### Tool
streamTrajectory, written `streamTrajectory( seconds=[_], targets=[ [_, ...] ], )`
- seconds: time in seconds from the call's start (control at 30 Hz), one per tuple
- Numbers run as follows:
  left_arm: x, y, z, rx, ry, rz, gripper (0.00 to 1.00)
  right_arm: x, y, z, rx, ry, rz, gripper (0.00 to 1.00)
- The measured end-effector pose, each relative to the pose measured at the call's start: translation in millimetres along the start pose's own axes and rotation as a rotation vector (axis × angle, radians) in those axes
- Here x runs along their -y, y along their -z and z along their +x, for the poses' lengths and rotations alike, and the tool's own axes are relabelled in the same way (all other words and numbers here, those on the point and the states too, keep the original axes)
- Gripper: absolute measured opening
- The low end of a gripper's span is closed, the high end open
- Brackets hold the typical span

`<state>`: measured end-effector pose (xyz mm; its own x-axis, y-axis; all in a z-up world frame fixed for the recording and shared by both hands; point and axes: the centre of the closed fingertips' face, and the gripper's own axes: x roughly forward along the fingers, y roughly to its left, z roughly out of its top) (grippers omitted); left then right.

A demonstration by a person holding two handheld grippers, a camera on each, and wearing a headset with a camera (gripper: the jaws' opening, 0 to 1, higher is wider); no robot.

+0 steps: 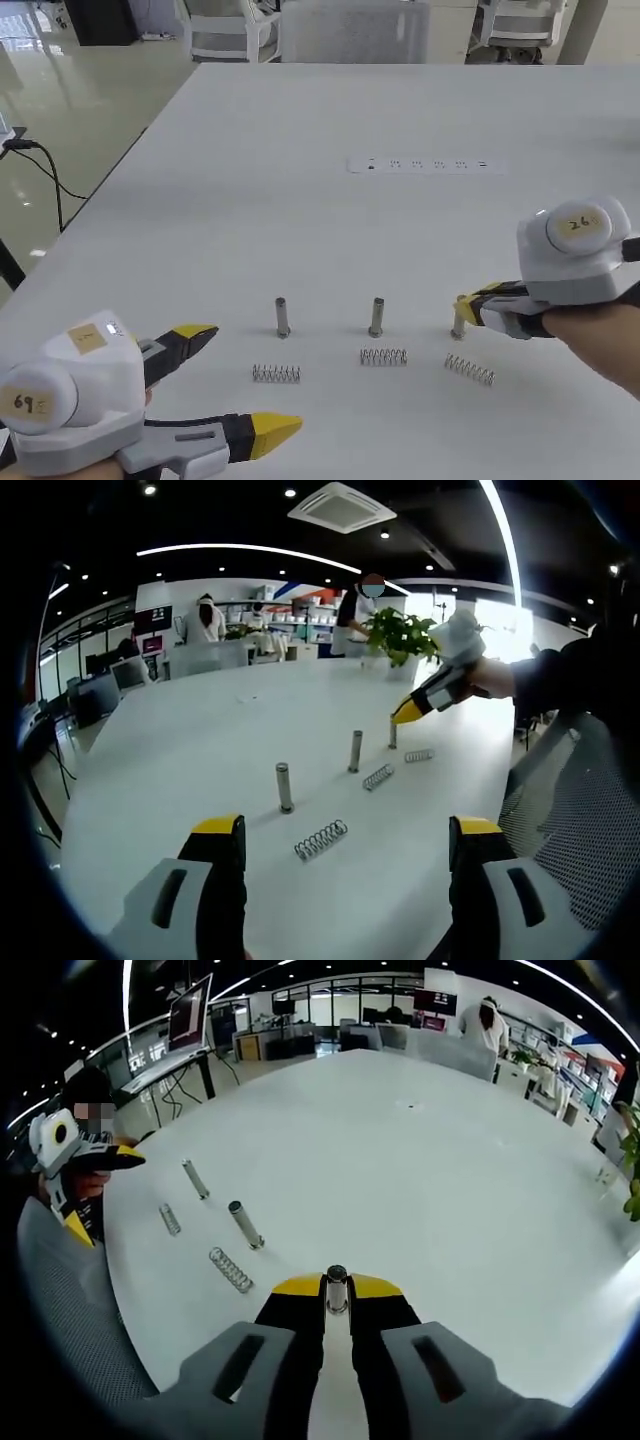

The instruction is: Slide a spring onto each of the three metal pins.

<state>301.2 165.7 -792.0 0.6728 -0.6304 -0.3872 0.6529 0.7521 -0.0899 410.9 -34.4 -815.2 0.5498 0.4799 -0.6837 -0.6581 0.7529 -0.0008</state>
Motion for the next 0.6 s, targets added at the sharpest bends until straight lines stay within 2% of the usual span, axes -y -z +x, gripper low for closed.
streamTrajectory(
  seconds=[0.6],
  targets=[
    [3.0,0.4,0.5,-0.002,0.006,0.004,0.82,-0.7,5.2,-4.2,-0.003,0.000,-0.026,0.11]
  ],
)
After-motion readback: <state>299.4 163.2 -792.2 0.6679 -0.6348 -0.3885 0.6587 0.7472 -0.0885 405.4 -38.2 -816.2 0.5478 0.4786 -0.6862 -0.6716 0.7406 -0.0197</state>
